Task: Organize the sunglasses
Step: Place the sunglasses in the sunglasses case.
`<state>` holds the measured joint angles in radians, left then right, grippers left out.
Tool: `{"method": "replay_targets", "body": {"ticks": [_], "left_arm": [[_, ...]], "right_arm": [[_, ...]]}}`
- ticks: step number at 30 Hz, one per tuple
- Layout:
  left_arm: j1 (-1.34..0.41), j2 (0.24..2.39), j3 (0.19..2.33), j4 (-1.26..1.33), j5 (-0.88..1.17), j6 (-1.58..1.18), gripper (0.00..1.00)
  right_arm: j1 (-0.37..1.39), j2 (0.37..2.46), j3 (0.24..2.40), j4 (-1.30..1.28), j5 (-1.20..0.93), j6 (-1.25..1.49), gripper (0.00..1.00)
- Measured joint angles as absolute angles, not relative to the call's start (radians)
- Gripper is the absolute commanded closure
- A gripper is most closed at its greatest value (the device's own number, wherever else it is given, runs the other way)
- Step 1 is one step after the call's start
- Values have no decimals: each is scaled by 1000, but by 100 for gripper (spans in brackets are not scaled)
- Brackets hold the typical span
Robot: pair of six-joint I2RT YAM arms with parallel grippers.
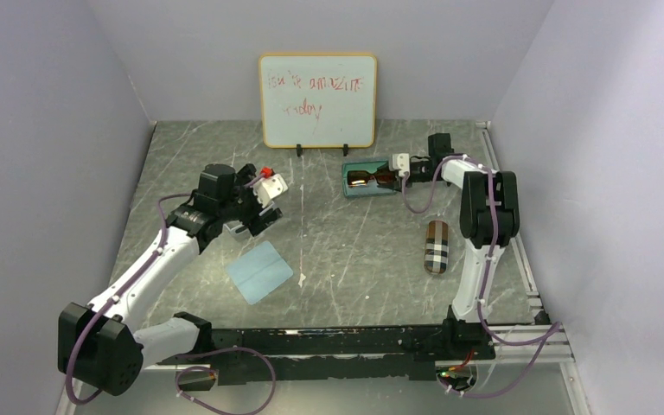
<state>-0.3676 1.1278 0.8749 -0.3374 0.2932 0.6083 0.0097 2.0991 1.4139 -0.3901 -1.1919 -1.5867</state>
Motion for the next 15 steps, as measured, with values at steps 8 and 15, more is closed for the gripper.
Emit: {"method": "replay_targets", "body": {"ticks": [8, 15], "left_arm": [[-363, 1135, 875, -337, 300, 608, 4], [-363, 1146, 875, -337, 302, 608, 4]], "right_arm": [[15, 2144, 1454, -466, -1193, -1649, 65], [31, 2173, 1474, -509, -1206, -1694, 65]]}}
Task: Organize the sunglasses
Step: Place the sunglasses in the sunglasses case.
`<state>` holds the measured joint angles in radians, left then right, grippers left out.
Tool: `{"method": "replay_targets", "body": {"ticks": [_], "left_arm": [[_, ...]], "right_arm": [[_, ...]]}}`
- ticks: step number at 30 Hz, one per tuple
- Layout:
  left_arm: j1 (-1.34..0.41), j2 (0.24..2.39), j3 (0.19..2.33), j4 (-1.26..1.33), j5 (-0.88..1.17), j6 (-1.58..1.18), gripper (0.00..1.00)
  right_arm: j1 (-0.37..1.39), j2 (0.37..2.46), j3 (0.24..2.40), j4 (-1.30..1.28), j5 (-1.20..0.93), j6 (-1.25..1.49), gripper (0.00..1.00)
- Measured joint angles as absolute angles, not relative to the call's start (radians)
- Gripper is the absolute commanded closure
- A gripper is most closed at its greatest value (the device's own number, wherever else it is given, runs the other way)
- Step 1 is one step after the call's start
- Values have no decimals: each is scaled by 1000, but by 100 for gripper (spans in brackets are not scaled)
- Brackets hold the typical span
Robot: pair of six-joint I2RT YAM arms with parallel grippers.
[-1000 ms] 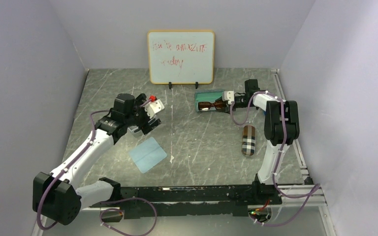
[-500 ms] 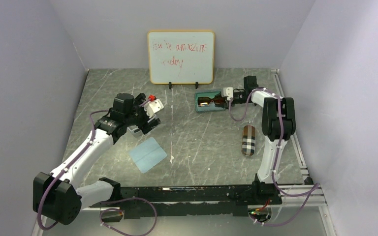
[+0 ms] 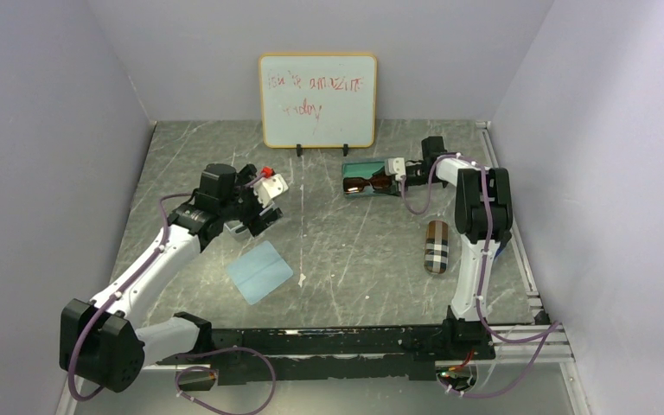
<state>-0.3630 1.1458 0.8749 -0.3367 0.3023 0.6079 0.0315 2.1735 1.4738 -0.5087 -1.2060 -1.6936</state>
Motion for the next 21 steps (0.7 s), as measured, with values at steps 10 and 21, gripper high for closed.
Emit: {"method": "replay_targets", "body": {"ticks": [10, 21], "left_arm": [[-360, 1160, 875, -336, 311, 607, 4], [-356, 1161, 875, -335, 317, 605, 4]], "right_arm": [[34, 2187, 1496, -516, -1211, -1701, 65], [28, 2200, 1538, -542, -1239, -1704, 65]]}}
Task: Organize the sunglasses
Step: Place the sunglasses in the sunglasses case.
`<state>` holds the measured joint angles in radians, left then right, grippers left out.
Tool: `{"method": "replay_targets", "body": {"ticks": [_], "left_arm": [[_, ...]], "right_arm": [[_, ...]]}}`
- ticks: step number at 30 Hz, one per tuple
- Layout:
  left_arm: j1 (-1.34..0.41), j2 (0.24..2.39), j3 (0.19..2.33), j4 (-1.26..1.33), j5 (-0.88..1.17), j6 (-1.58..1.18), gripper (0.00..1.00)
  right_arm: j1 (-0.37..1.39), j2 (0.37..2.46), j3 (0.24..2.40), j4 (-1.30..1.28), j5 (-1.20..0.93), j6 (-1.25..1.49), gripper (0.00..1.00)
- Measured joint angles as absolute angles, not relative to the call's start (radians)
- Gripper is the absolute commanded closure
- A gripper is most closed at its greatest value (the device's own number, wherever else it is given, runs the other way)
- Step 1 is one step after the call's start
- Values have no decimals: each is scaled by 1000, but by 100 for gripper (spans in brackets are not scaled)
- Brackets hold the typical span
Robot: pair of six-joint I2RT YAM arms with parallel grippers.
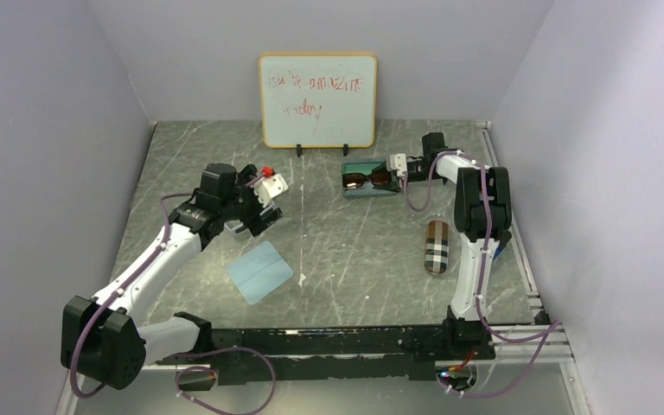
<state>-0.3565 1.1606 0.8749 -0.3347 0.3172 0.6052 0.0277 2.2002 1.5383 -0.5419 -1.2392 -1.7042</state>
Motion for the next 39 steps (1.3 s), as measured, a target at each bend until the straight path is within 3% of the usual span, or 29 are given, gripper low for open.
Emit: {"method": "replay_targets", "body": {"ticks": [17, 22, 32, 39], "left_arm": [[-346, 1160, 873, -333, 325, 604, 4], [-342, 1161, 871, -331, 331, 601, 4], [-334, 1161, 870, -318, 344, 588, 4], [-329, 1161, 870, -318, 350, 586, 4]], "right_arm": [[20, 2235, 1539, -583, -1244, -1755, 63], [12, 2241, 1539, -583, -1244, -1755, 58], [12, 2245, 1539, -579, -1252, -1769, 24], [14, 2244, 1544, -583, -1269, -1781, 17]]}}
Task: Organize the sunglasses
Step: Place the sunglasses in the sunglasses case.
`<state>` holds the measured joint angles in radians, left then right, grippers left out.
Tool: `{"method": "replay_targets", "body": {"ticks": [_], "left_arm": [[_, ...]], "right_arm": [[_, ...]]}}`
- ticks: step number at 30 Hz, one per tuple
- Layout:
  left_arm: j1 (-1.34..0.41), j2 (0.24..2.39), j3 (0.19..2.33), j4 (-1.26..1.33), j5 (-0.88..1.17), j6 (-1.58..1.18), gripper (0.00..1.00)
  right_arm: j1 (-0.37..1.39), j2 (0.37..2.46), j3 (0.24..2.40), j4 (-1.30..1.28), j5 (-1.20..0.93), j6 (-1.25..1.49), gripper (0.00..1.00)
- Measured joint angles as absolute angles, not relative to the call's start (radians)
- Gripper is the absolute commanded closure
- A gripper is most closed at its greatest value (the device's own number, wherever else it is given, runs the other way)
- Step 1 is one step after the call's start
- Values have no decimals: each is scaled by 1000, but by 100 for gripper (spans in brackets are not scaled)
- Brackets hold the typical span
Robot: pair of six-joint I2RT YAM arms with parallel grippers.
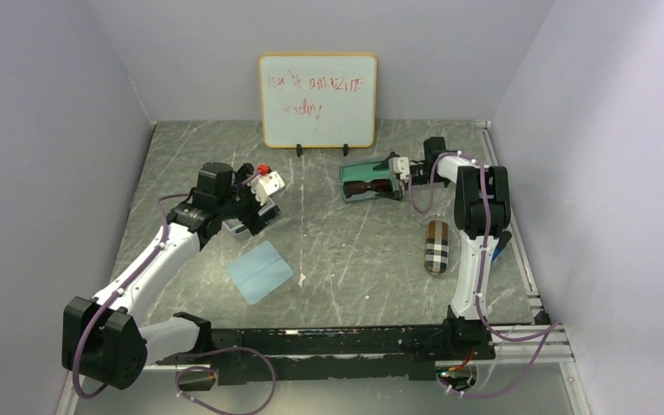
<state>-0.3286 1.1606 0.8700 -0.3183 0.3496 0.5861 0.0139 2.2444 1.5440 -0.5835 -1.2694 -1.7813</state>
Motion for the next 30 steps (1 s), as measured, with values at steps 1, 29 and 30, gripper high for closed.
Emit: {"method": "replay_targets", "body": {"ticks": [1, 29, 30], "left_arm": [[-328, 1161, 870, -318, 351, 586, 4], [-392, 1291, 955, -292, 240, 572, 4], [-415, 1336, 998, -292, 220, 564, 4]], "right_arm": [[14, 2244, 1548, -594, -1269, -1782, 17], [9, 1862, 1422, -589, -1130, -1564, 20], [9, 1818, 1377, -529, -1105, -1511, 25]]}}
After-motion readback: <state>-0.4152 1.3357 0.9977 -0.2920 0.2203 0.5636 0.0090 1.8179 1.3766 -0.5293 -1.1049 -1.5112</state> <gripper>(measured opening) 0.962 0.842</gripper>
